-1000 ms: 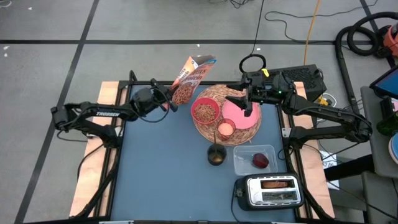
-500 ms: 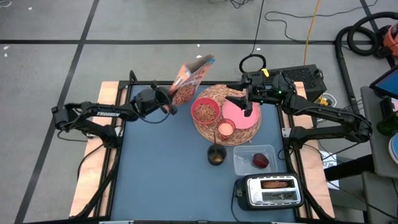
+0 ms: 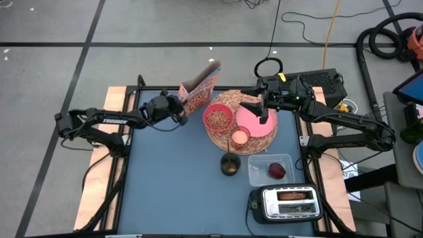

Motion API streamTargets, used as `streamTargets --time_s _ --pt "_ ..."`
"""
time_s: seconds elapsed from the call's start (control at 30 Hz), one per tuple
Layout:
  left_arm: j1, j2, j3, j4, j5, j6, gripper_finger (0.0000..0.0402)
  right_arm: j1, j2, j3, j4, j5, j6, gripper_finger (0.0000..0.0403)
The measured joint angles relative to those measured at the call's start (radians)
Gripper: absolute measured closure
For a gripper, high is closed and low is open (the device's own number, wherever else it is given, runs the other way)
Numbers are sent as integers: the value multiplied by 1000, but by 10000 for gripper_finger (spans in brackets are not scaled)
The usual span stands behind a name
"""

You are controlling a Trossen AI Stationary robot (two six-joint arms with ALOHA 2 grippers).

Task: Arrange a breakfast setting
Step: Pour the cereal from the cereal box into the red bowl

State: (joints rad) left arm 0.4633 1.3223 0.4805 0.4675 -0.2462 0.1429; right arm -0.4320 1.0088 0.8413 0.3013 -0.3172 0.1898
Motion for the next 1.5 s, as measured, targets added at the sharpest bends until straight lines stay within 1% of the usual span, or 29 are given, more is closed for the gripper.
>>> streamTargets --time_s 0.1,0.17,0.5,0.57,0.67,0.87,1.13,1.5 --pt "1 -2 0 -2 0 -30 370 0 0 0 0 0 0 135" --pt "2 -4 0 -3 0 -50 355 0 0 0 0 0 0 135" --pt "1 -8 0 -5 0 -66 216 0 0 0 0 0 0 135" --pt "1 -8 0 -4 0 -66 196 0 0 0 0 0 0 135" --pt "1 -9 0 -3 0 -59 177 0 0 0 0 0 0 135" --pt "1 -45 1 -36 0 -19 172 0 0 0 0 0 0 135" --pt "0 -164 1 -113 1 -19 172 0 0 0 0 0 0 135" --pt "-22 -312 1 -122 2 -17 172 0 0 0 0 0 0 135"
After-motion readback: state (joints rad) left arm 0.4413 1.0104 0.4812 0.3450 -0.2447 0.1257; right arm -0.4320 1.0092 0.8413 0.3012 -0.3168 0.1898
